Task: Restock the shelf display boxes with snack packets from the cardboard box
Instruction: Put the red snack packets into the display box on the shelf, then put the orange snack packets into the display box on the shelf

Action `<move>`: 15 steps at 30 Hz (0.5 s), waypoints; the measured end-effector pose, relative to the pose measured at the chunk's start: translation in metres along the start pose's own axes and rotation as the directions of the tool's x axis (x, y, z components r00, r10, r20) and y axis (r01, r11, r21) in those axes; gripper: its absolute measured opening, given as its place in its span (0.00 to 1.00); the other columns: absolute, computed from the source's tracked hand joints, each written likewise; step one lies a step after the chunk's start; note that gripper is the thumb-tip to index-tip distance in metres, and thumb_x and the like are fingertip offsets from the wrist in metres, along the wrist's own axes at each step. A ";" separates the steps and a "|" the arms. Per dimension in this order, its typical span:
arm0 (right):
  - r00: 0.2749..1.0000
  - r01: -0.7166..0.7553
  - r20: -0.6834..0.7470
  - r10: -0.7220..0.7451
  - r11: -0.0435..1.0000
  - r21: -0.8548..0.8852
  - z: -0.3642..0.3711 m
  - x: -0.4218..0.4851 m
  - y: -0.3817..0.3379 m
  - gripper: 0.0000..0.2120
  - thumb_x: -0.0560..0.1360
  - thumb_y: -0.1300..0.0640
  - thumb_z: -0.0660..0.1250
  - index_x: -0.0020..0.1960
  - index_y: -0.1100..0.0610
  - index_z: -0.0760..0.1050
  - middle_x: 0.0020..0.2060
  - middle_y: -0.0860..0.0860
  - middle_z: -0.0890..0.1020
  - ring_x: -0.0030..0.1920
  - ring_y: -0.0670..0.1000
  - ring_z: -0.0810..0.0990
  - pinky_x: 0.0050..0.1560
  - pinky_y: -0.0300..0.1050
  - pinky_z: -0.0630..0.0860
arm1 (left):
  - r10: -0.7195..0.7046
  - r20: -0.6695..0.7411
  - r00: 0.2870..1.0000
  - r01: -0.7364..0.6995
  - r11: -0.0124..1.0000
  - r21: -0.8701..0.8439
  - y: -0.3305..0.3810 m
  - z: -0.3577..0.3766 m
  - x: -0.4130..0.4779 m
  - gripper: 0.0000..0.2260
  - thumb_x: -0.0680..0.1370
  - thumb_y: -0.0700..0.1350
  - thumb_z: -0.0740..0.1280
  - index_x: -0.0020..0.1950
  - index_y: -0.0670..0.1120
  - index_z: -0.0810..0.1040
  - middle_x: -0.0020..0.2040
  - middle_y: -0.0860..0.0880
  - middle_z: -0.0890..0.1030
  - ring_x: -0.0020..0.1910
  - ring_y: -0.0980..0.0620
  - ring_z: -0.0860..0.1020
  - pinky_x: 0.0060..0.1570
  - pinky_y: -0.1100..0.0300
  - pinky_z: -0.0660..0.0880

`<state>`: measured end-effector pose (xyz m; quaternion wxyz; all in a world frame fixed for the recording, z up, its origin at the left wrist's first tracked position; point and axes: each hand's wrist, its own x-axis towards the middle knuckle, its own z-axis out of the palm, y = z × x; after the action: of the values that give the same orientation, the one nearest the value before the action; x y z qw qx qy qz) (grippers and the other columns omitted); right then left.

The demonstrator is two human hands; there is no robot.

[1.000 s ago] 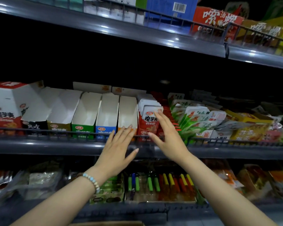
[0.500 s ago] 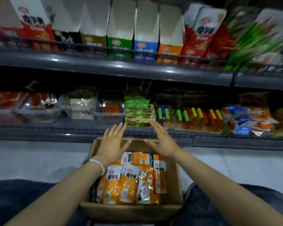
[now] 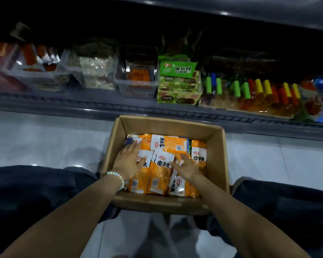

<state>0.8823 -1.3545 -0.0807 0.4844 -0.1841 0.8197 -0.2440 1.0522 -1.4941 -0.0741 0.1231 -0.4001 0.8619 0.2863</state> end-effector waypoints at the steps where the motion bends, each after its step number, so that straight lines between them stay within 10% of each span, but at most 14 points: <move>1: 0.999 -0.050 0.017 0.049 0.998 0.041 0.005 0.002 0.005 0.33 0.76 0.48 0.66 0.76 0.57 0.57 0.73 0.54 0.63 0.71 0.57 0.65 0.66 0.46 0.66 | -0.004 0.010 1.000 0.005 0.998 -0.058 -0.001 0.006 0.000 0.30 0.81 0.53 0.59 0.79 0.50 0.50 0.78 0.50 0.55 0.76 0.50 0.56 0.74 0.51 0.57; 9: 0.976 -0.190 -0.028 0.217 0.905 0.381 0.034 0.023 0.016 0.23 0.75 0.54 0.69 0.67 0.59 0.69 0.63 0.55 0.75 0.61 0.54 0.73 0.66 0.53 0.71 | 0.070 -0.086 0.994 -0.079 0.991 -0.112 -0.006 0.028 -0.003 0.30 0.79 0.43 0.64 0.78 0.51 0.54 0.75 0.51 0.61 0.68 0.51 0.67 0.66 0.54 0.69; 15: 0.948 -0.217 -0.116 0.295 0.871 0.441 0.051 0.036 0.009 0.16 0.71 0.58 0.74 0.56 0.63 0.78 0.47 0.51 0.78 0.50 0.51 0.75 0.53 0.40 0.71 | -0.023 0.106 0.994 0.035 0.992 -0.118 -0.008 0.031 0.005 0.31 0.81 0.51 0.61 0.79 0.56 0.47 0.79 0.53 0.48 0.77 0.47 0.52 0.71 0.47 0.60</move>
<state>0.9096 -1.3779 -0.1324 0.4647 0.0588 0.8047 -0.3647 1.0544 -1.4826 -0.1043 0.1480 -0.4037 0.8297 0.3560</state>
